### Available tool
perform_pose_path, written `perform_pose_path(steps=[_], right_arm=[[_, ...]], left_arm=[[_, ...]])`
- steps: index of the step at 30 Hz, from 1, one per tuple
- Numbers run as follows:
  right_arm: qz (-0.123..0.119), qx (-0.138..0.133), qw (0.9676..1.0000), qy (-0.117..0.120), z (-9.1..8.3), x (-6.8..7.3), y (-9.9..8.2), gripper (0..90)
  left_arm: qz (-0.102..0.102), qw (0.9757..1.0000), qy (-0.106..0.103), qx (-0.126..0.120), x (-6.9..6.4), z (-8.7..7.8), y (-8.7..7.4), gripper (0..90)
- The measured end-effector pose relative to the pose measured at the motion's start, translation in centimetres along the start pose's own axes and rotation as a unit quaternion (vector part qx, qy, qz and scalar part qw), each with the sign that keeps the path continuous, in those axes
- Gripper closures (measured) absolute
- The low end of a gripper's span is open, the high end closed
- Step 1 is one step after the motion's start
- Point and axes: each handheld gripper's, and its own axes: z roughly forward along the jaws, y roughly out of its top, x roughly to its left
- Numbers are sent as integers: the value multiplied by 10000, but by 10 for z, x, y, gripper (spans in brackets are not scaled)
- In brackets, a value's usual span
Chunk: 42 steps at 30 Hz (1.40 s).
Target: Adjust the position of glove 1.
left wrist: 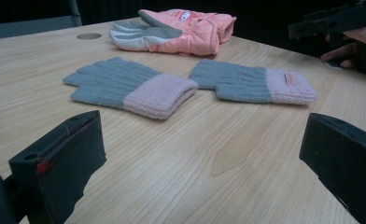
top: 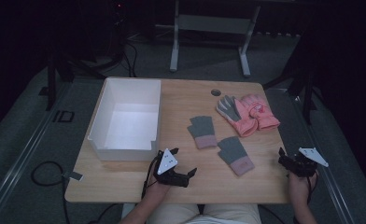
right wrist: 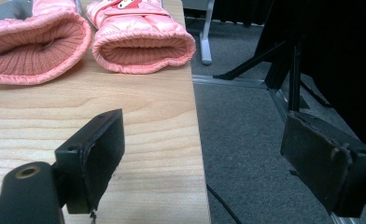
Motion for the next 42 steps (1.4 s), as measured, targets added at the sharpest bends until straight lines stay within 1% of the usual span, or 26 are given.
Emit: perform_pose_path(steps=[5, 9, 13, 16, 20, 22, 24, 26, 28, 30, 31, 34, 36, 38, 39, 42], right_arm=[[-20, 98, 9999, -11, 2, 0, 1, 134], [-76, 159, 9998, 67, 4, 0, 1, 134], [-154, 252, 9995, 62, 5, 2, 2, 134], [-225, 348, 9991, 73, 7, 3, 3, 134], [-221, 401, 9989, 136, 8, 3, 3, 134], [-216, 456, 9986, 138, 9, 2, 3, 134], [-211, 476, 9986, 129, 9, 3, 3, 134], [-234, 552, 9981, 159, 10, 3, 4, 134], [-251, 648, 9973, 225, 12, 3, 4, 134], [-184, 703, 9970, 276, 13, 3, 5, 134], [-136, 737, 9966, 348, 13, 3, 5, 134], [-176, 841, 9955, 400, 14, 3, 7, 134], [-102, 899, 9948, 476, 14, 3, 9, 134], [-95, 973, 9936, 558, 14, 3, 11, 134], [-105, 995, 9934, 568, 14, 3, 12, 134], [-36, 1038, 9926, 636, 13, 4, 17, 131]], left_arm=[[-9, 9998, 141, -125, -1, -2, -1, 0], [-2, 9999, 107, -73, -1, -2, -1, 0], [-37, 9999, 84, -78, 0, -2, -1, 0], [1, 10000, 65, -59, 0, -1, -1, 0], [63, 9999, 45, -80, -1, -2, -1, 0], [84, 9999, 70, -92, -2, -2, -1, 0], [69, 9999, 88, -97, -2, -2, -1, 0], [61, 9999, 86, -86, -2, -2, -1, 0], [61, 9999, 70, -77, -1, -2, -1, 0], [47, 9999, 62, -66, -1, -2, -1, 0], [46, 9999, 58, -69, -1, -2, -1, 0], [43, 10000, 50, -73, -1, -2, -1, 0], [32, 9999, 87, -95, -1, -2, -1, 0], [52, 9999, 86, -111, -2, -2, -1, 0], [67, 9999, 98, -119, -2, -2, -1, 0], [65, 9999, 88, -128, -2, -2, -1, 0]])
